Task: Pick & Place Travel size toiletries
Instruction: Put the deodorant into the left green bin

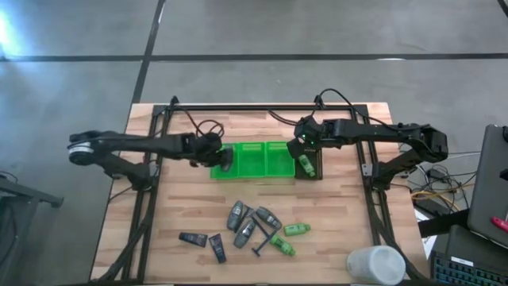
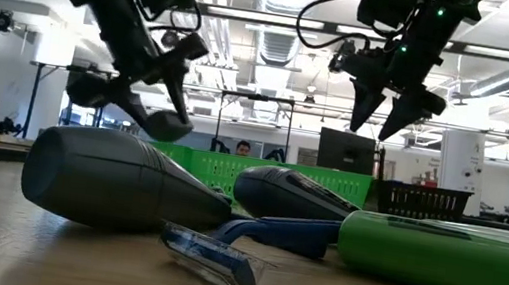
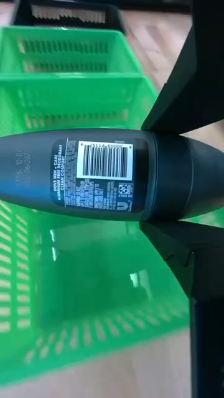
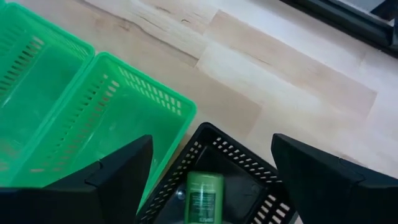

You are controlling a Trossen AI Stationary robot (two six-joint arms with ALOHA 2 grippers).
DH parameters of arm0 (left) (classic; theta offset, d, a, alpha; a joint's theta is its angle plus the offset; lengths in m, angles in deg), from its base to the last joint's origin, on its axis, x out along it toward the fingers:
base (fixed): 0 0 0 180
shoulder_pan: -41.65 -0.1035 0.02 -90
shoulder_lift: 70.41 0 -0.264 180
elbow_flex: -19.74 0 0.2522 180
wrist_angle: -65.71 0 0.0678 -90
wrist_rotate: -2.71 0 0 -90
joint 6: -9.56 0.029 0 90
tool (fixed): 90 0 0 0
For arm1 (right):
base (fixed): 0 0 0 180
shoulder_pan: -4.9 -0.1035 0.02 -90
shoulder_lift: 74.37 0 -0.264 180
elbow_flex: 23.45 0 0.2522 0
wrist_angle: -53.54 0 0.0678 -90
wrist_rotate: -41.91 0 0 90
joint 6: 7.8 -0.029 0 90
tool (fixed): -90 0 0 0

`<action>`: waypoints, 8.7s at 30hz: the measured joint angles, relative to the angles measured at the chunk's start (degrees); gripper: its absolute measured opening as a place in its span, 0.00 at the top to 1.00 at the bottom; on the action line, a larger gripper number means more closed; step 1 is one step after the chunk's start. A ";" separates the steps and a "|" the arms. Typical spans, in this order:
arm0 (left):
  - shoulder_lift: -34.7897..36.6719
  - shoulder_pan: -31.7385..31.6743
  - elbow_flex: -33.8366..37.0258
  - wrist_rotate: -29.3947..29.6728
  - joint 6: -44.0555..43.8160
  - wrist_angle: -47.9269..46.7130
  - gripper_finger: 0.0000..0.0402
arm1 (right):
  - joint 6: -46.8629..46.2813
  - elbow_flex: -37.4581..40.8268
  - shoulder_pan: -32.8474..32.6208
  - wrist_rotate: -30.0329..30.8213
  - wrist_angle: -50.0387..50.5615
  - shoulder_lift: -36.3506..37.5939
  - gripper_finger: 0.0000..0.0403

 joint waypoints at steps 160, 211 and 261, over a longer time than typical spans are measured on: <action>-33.78 38.52 -47.16 11.74 -15.29 -26.79 0.18 | 18.28 2.01 -2.47 -5.17 6.80 4.72 0.11; -20.61 27.80 -48.80 20.59 -11.84 -58.98 0.83 | 11.17 2.45 -10.19 0.16 10.80 6.62 0.15; -41.63 42.91 -40.31 -1.96 -35.36 -24.34 0.41 | 7.84 2.77 -10.19 0.12 8.94 6.60 0.19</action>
